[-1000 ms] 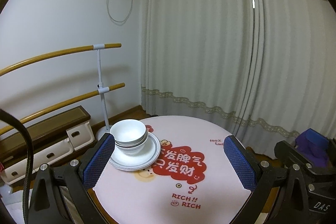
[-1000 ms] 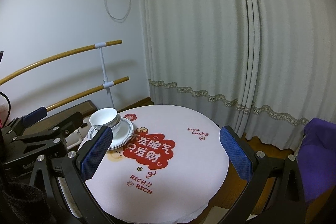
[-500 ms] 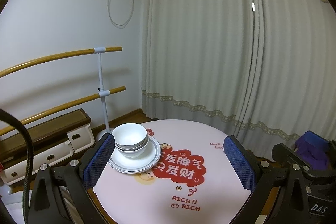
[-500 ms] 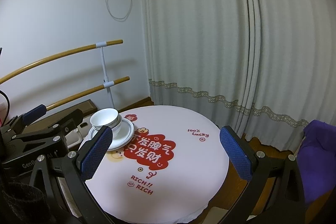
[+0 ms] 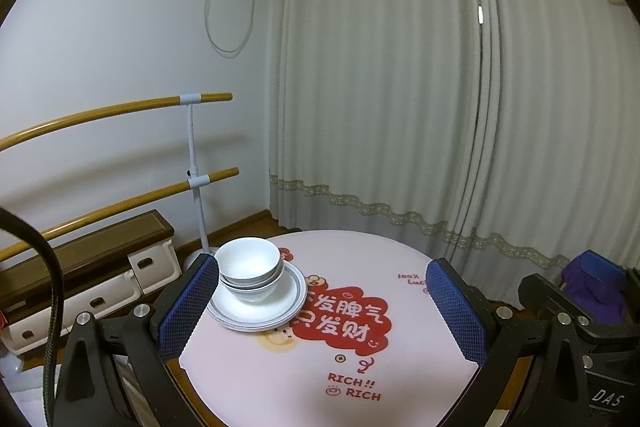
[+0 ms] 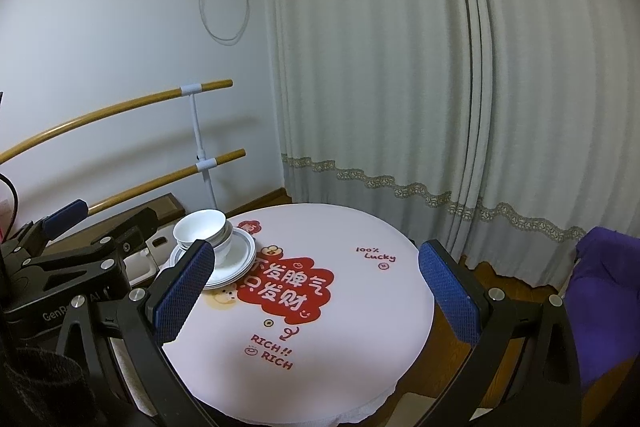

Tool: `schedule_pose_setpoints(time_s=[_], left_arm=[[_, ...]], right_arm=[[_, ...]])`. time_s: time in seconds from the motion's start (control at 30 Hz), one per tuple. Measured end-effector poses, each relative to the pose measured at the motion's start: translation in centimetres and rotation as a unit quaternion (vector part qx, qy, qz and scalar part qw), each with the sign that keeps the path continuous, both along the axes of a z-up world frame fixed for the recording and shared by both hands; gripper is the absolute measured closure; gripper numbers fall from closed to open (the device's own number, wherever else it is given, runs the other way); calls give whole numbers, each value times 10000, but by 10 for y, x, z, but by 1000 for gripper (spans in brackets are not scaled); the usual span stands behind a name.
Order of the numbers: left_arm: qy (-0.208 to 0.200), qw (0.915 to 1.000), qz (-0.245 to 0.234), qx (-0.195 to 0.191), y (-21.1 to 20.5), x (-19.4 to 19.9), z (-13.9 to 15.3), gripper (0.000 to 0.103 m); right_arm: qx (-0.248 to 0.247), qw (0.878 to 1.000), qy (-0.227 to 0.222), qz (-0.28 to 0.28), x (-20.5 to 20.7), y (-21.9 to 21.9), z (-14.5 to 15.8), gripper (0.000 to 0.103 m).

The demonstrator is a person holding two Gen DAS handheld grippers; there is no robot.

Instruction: Organize plates and bowls

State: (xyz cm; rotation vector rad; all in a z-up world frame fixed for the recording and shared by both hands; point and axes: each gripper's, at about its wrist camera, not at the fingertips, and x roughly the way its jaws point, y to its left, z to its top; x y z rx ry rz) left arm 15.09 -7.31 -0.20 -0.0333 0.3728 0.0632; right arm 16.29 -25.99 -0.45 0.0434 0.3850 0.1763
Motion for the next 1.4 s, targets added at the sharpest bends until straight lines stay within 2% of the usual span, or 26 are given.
schedule_pose_setpoints(time_s=[1.4], left_arm=[[-143, 9999, 71, 27, -5, -1, -8, 1]], right_arm=[[21, 10000, -32, 5, -7, 7, 5, 0]])
